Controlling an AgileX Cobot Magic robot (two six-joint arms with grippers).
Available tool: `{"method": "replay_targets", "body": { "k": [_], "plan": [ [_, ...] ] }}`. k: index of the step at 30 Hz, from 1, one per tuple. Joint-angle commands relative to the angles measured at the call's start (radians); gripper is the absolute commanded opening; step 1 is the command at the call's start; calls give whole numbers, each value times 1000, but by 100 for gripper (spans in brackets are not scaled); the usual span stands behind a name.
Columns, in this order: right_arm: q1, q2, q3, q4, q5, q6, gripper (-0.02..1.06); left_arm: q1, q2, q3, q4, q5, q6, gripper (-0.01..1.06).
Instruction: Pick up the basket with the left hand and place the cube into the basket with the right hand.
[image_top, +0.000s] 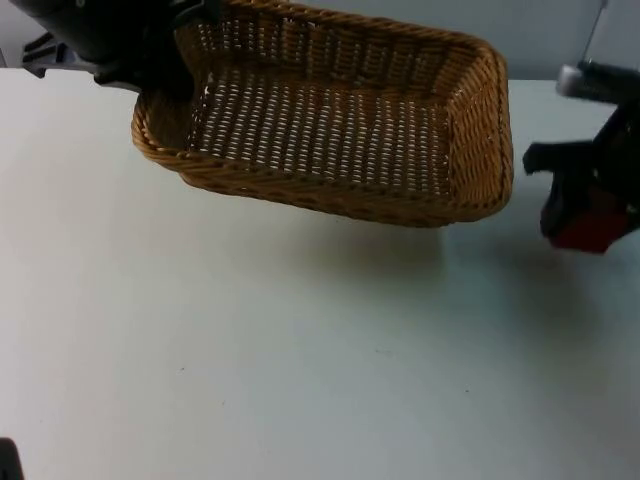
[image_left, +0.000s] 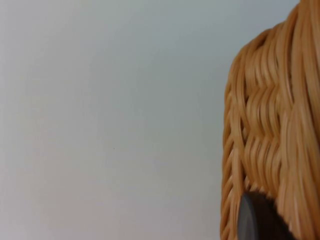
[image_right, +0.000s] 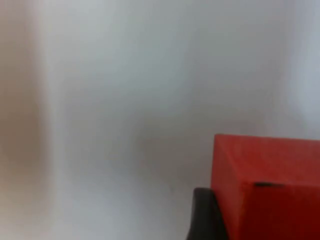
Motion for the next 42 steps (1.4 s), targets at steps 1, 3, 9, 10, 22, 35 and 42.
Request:
{"method": "replay_targets", "body": {
  "k": [1,3,9,10,22,35,42],
  "plan": [
    [-17,-38,-65,-7,44,-8,0,1,-17,-12,-28,-11,-9,0],
    [-27,-68,-153,-2,108,-8,0,1,-17,-12,-28,-11,-9,0],
    [-27,-97,-356,103,293,-44,0,1,-17,-12,-28,-11,-9,0],
    [-27,-99,-382,164,320,-73,0,1,-17,-12,-28,-11,-9,0],
    [91,-107,-427,410,428,-190,0,1,-17,-12,-28,-11,-9,0],
    [241,24,-425,328,326,-134,0,1,-17,-12,-28,-11,-9,0],
    [241,58,-425,303,301,-134,0,1,-17,-12,-28,-11,-9,0]
  ]
}}
